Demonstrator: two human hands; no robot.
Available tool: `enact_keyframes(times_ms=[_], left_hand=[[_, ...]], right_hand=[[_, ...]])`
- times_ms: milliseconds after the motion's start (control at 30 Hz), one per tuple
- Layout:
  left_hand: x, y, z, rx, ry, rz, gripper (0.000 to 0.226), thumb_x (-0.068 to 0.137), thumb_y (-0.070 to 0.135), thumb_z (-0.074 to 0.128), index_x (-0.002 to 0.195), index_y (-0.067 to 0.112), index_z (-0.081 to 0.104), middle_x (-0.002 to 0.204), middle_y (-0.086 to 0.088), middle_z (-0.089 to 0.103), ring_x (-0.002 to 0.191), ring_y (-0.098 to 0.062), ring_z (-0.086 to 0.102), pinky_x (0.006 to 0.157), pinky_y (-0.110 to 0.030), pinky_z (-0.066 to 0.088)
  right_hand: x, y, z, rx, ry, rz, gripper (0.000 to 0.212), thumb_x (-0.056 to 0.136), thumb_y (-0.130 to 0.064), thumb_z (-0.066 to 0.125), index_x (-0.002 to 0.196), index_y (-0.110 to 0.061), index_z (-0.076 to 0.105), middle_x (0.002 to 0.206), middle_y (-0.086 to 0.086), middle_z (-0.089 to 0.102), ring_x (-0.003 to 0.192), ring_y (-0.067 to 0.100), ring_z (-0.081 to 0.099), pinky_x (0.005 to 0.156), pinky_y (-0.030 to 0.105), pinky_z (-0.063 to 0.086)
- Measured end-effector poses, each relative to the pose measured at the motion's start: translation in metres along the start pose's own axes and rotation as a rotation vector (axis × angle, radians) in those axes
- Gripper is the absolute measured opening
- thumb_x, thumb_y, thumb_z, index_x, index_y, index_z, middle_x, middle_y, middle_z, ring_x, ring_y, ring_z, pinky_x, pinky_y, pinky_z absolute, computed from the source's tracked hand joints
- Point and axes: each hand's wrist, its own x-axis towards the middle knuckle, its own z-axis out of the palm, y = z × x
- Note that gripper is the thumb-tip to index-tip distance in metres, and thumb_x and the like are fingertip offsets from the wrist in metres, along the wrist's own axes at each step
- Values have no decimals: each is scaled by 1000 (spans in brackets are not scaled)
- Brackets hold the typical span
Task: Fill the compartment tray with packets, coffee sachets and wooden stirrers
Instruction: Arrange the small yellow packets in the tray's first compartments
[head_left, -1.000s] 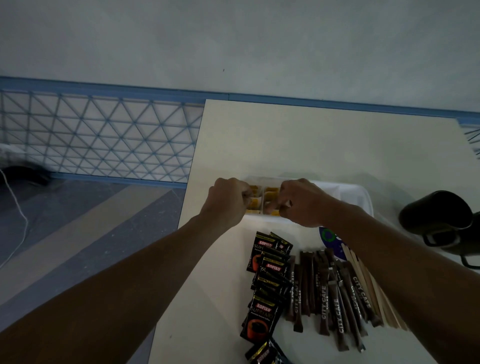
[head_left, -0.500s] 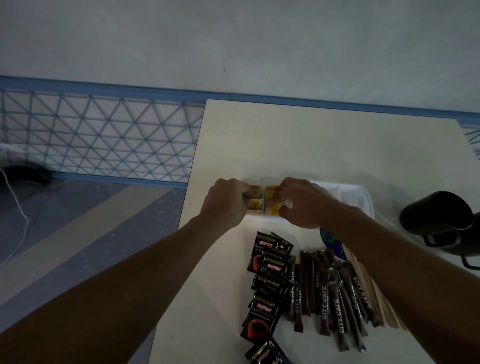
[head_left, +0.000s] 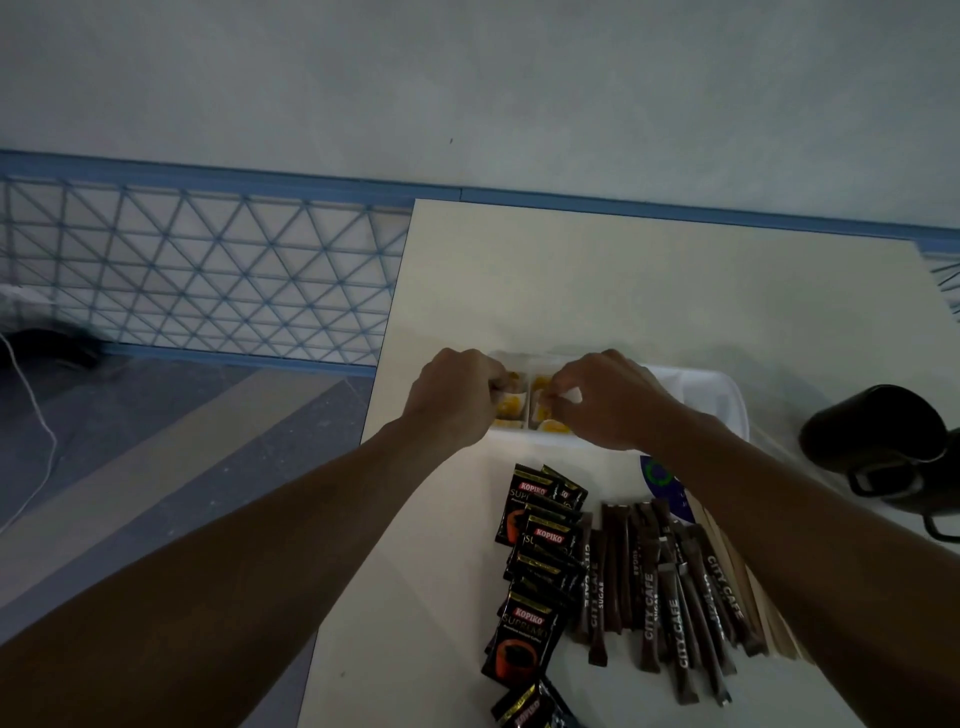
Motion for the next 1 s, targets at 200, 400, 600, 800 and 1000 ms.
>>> enact_keyframes(times_ms=[200,400,600,800,1000], left_hand=[[0,-1,1,-13,11,21,23,87,14,62,102,26,75,97,-10,73,90,-32,67,76,-43,57],[-3,0,3,24,9,13,29,84,7,61,102,25,75,91,-10,73,84,-31,68,71,-41,58],[-7,0,-1,3,28,28,35,81,5,66,108,24,74,96,-7,74,86,-27,68,72,-40,59],[-10,3,-10,-59,35,43,32,82,9,70,111,20,73,105,-1,74,94,-21,68,80,-32,56],[-18,2,-17,-124,92,54,28,79,11,73,104,23,72,99,7,72,90,-14,66,81,-30,54]], right_hand=[[4,2,7,-4,51,-6,20,84,-18,67,92,-34,76,92,-12,74,87,15,66,75,36,57],[5,-3,8,-71,94,-34,40,80,-14,68,107,-43,68,96,-13,73,88,18,66,73,31,53],[3,1,10,-47,131,-20,39,78,-23,72,111,-42,65,100,-15,72,91,14,65,75,32,53],[-5,6,0,50,154,-24,34,76,-27,77,107,-39,68,92,-19,70,78,6,60,72,28,49],[-13,11,-10,81,202,-25,34,76,-30,77,109,-36,69,85,-18,68,70,2,56,72,31,52]])
